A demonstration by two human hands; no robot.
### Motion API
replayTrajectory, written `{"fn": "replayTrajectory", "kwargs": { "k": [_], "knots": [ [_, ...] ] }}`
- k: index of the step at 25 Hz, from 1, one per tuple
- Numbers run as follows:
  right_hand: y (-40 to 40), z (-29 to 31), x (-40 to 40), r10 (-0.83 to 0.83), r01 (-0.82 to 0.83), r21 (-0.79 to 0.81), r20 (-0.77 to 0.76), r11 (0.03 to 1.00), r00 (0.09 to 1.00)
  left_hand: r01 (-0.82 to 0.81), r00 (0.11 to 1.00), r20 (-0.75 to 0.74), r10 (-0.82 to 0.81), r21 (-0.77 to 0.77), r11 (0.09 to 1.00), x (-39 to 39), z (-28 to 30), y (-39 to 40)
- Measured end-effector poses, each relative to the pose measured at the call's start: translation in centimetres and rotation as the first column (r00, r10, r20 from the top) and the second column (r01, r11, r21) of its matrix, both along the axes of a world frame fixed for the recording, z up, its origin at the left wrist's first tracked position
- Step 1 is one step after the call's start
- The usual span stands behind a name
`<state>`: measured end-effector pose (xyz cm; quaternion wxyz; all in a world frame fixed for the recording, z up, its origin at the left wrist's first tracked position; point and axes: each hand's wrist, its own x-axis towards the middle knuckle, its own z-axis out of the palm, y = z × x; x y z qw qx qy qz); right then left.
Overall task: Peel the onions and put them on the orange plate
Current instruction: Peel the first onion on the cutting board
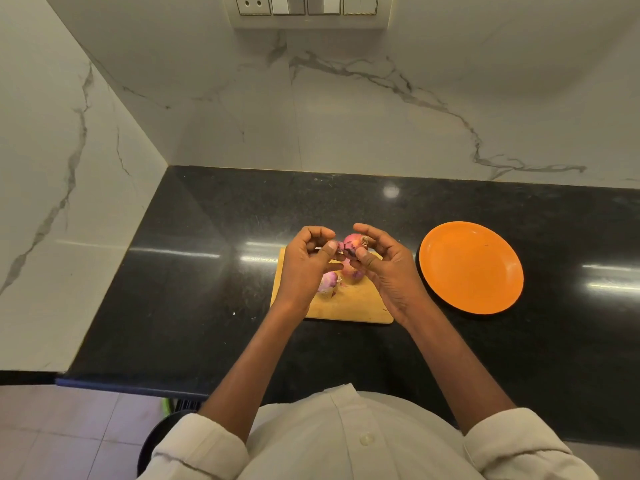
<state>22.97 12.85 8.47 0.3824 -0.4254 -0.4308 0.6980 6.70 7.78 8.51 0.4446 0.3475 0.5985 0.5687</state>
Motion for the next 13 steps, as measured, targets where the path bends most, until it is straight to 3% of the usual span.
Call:
{"fn": "replayTrajectory", "kwargs": {
  "k": [5,9,13],
  "knots": [
    [-0.7,0.1,0.4,0.0,-0.001,0.037,0.042,0.999,0.999,0.108,0.93,-0.36,-0.077,0.066,0.992,-0.3,0.5,-0.7],
    [-1.1,0.4,0.4,-0.015,0.01,0.058,0.075,0.998,0.997,0.176,0.813,-0.579,-0.067,0.134,0.975,-0.6,1.2,-1.1],
    [-1.1,0.6,0.5,-0.023,0.018,0.068,0.066,0.998,0.998,0.165,0.83,-0.552,-0.076,0.113,0.98,-0.7,1.5,-1.0]
  ]
}}
